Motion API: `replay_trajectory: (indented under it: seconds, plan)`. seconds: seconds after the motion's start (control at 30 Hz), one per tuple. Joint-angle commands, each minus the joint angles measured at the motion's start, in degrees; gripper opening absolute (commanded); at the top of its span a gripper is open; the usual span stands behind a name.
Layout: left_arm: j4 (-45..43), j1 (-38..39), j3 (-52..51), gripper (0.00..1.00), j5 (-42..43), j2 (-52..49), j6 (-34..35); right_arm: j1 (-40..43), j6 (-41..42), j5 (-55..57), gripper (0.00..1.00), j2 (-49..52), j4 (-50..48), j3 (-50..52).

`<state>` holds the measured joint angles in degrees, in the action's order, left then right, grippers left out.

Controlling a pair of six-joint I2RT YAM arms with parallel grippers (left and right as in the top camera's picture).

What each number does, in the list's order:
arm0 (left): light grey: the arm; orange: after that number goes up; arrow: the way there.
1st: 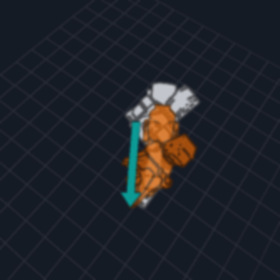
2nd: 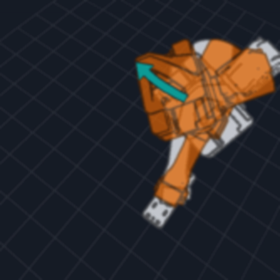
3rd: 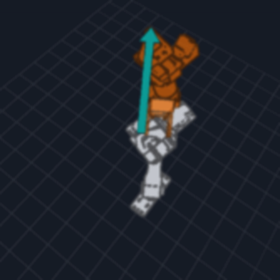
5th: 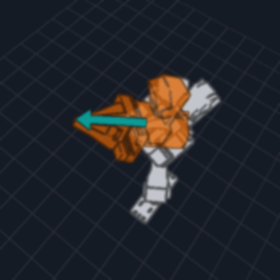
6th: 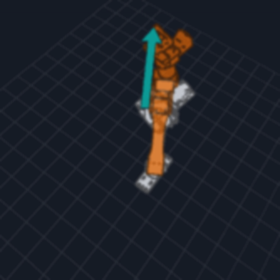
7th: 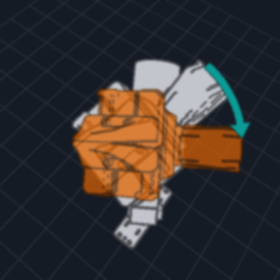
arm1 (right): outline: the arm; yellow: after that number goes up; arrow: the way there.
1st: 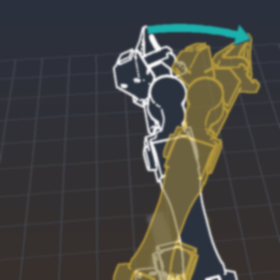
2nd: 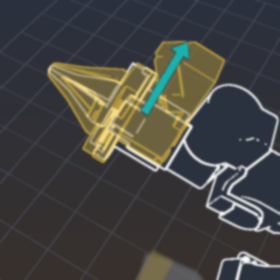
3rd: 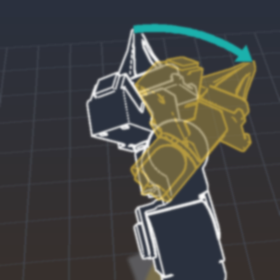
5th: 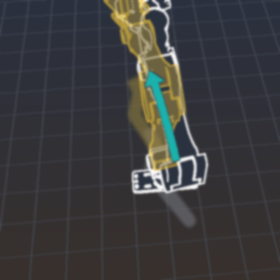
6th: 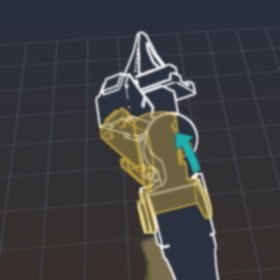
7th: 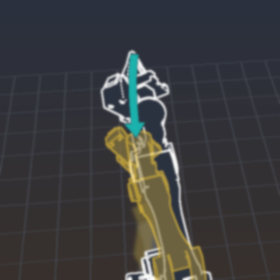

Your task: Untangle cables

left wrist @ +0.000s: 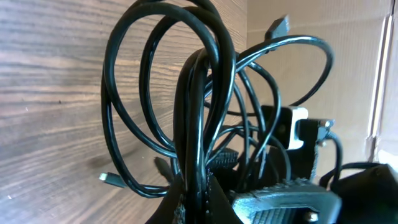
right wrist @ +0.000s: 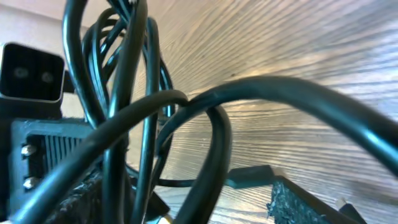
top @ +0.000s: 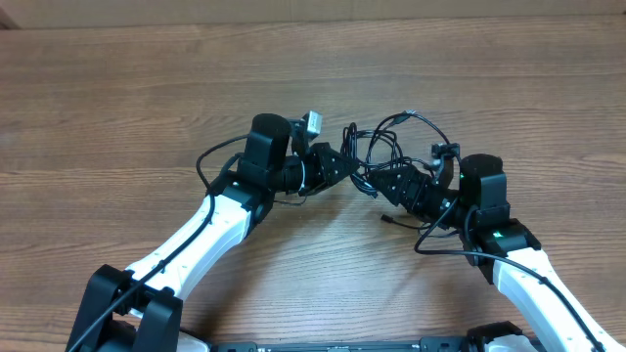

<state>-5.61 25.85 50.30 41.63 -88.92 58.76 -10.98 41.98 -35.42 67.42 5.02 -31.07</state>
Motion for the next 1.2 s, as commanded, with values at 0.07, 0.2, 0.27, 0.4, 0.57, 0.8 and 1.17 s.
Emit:
replay_trajectory:
  seconds: [0.07, 0.2, 0.27, 0.4, 0.57, 0.8, 1.17]
  plan:
    - [-0.68, -0.04, 1.66, 0.04, 1.88, 1.73, 10.99, -0.33, -0.48, 4.7, 0.75, 0.11, 1.95, -1.14]
    - [-0.68, -0.37, 1.66, 0.04, -0.22, 1.73, 15.98, -0.33, -0.46, 4.74, 0.66, 0.11, 2.08, -1.16]
    - [-0.7, -0.37, 1.66, 0.04, -2.69, 1.73, 17.29, -0.33, -0.46, 4.74, 0.61, 0.11, 2.25, -1.14]
    - [-0.72, -0.37, 1.66, 0.04, -7.82, 1.73, 20.59, -0.33, -0.48, 4.74, 0.58, 0.11, 2.82, -1.14]
    - [-2.78, -0.37, 1.66, 0.04, -12.02, 1.73, 22.73, -0.33, -0.48, 4.74, 0.54, 0.11, 3.08, -1.16]
    - [-5.62, -0.31, 1.66, 0.04, -11.13, 1.73, 28.61, -0.33, -0.48, 4.74, 0.52, 0.11, 3.06, -1.14]
    - [-5.68, -0.22, 1.66, 0.04, -10.08, 1.73, 21.55, -0.33, -0.48, 4.72, 0.51, 0.11, 3.3, -1.14]
